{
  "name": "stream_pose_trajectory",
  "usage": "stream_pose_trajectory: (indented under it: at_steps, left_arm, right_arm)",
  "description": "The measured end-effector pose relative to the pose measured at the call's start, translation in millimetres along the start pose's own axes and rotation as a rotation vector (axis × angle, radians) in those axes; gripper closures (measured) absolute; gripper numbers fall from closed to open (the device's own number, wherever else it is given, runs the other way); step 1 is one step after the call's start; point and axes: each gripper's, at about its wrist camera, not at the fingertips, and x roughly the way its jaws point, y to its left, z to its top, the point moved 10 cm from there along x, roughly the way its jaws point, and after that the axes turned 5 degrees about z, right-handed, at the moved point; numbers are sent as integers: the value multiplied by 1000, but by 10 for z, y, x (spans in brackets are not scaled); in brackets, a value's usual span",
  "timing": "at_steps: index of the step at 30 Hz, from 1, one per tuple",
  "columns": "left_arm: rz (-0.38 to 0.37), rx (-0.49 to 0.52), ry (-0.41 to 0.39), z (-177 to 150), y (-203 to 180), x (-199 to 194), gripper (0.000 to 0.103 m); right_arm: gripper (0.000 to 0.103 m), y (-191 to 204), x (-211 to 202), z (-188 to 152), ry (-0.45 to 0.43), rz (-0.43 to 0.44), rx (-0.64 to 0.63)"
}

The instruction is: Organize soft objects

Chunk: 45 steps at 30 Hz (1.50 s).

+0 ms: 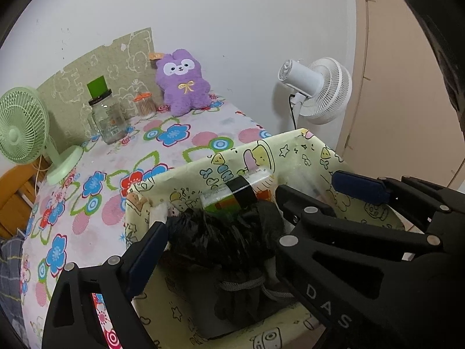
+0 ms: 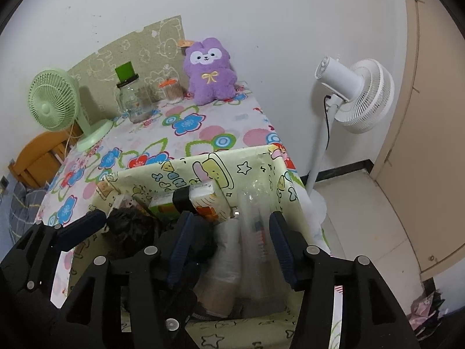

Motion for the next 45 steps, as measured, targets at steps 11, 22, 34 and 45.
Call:
stream_pose_trajectory:
  at_steps: [11,22,34,45]
  left_arm:
    - [8,-22,-31,-24,73,-195,5]
    - [30,-72,-88,-51,300,-492,1]
    - [70,-110,-146,-186,612,-844,0]
    - [141,-159,-204,-322,1006,-1184,0]
  right_arm:
    - [20,103,-231,-13,-47,-13,-28]
    - [10,302,-503,-11,-115,-19,-12]
    - [3,716,-800,-64,-186,0,-53]
    - [1,1175,-1072,-110,-250,37,-124]
